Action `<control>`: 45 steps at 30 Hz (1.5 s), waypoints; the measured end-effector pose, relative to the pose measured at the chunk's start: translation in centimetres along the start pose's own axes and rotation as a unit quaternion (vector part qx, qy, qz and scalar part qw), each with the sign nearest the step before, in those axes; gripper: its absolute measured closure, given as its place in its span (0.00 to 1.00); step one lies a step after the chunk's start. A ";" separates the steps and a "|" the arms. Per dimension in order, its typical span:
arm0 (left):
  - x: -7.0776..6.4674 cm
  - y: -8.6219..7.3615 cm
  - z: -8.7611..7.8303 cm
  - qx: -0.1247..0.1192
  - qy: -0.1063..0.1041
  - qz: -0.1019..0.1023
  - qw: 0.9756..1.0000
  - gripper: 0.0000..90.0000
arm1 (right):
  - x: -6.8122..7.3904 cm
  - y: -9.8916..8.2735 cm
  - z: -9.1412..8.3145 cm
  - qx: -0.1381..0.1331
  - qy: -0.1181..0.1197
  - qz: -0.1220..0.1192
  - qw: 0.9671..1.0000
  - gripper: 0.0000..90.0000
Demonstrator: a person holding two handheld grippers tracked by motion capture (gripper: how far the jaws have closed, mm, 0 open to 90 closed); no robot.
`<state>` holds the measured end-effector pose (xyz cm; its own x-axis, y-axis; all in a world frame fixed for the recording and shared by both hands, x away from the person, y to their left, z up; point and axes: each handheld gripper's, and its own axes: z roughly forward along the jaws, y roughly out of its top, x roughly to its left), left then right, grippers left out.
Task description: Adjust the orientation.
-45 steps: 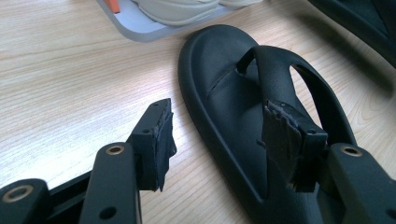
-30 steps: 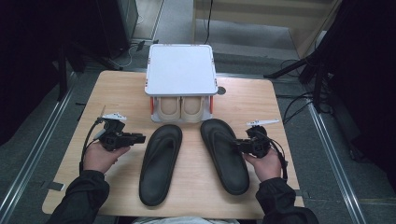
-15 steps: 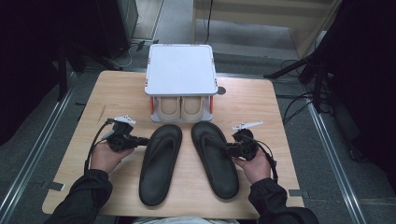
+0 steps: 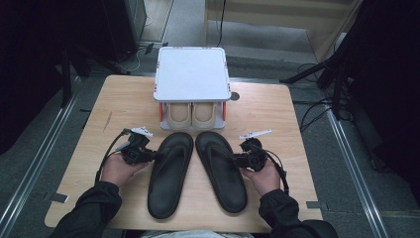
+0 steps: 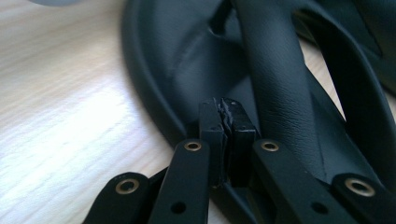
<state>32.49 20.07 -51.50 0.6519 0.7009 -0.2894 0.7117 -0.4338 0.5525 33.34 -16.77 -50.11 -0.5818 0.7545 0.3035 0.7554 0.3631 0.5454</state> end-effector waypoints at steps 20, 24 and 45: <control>1.8 -1.7 -2.8 -0.035 0.029 -0.036 0.998 0.98 | -0.6 -0.3 -3.0 -0.070 0.028 -0.018 0.997 0.92; 1.6 -1.8 -2.1 -0.012 0.023 -0.038 0.999 0.98 | -1.1 -0.5 -2.6 -0.048 0.020 -0.012 0.999 1.00; -2.0 -1.0 -0.3 0.019 -0.018 0.013 1.000 0.98 | -0.8 -0.5 -2.0 -0.030 0.017 -0.023 0.999 0.97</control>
<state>30.38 19.28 -51.27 0.6783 0.6691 -0.3037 0.7036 -0.4726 0.5306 32.90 -18.63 -49.09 -0.6267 0.7178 0.3033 0.7083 0.3625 0.6058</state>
